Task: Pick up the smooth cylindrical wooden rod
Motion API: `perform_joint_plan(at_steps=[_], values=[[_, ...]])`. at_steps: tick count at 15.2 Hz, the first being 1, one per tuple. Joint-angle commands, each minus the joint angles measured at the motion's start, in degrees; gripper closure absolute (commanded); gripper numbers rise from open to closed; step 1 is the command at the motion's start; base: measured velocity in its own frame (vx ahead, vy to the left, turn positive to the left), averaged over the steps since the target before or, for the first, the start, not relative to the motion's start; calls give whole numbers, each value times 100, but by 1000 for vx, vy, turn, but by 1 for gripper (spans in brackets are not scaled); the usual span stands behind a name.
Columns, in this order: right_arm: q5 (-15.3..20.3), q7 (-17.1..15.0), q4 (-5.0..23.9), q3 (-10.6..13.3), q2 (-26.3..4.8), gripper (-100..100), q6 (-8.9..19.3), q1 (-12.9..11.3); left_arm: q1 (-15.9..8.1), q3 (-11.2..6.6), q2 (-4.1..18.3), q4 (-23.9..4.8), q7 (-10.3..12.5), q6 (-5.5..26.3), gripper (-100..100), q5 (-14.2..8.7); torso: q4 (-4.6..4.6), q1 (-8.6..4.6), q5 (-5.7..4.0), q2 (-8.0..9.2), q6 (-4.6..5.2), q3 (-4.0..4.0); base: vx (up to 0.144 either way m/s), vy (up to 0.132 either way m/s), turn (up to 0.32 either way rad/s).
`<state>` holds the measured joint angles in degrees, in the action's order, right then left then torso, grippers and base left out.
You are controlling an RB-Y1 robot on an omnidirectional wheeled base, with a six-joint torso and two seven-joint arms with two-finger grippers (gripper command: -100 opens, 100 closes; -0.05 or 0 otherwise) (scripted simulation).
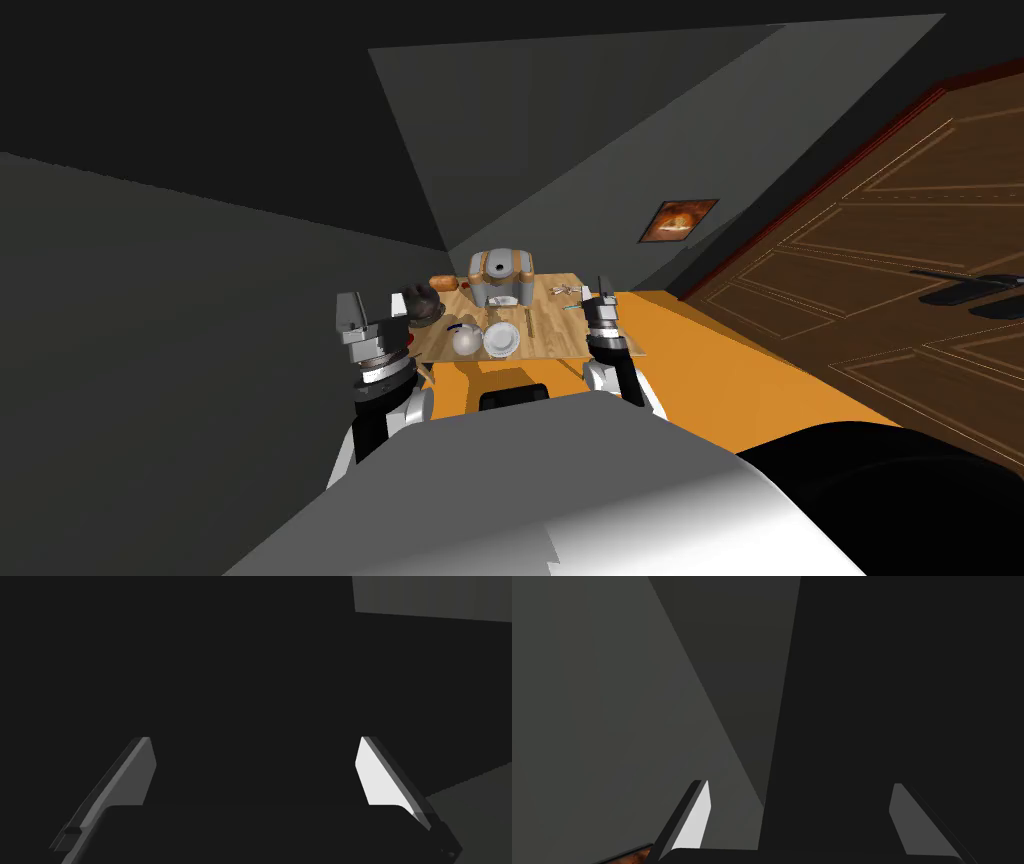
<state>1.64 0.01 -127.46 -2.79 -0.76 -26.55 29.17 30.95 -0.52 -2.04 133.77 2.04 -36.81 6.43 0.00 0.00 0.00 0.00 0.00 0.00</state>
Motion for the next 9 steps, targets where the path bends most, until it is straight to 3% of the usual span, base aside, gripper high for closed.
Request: perform_joint_plan(at_steps=[1, 4, 5, 9], values=[[-36, 50, 74, 0, -159, -100, 67, -36, 0, 0, 0, 0, 0, 0, 0, 0, 0, 0, 0, 0, 0, 0, -42, 4, 37], [-181, 250, 372, -1, -534, -100, 337, -182, -2, 1, 0, 0, 0, 0, 0, 0, 7, -1, 0, 37, -2, 20, -116, 3, 131], [-181, 250, 372, -1, -534, -100, 337, -182, -2, 1, 0, 0, 0, 0, 0, 0, 9, -3, 0, 45, -3, 25, -101, -2, 114], [-331, 456, 681, -2, -799, -100, 617, -333, -1, 0, 0, 0, 0, 0, 0, 0, 6, -10, -2, 25, -4, 14, -54, -13, 123]])
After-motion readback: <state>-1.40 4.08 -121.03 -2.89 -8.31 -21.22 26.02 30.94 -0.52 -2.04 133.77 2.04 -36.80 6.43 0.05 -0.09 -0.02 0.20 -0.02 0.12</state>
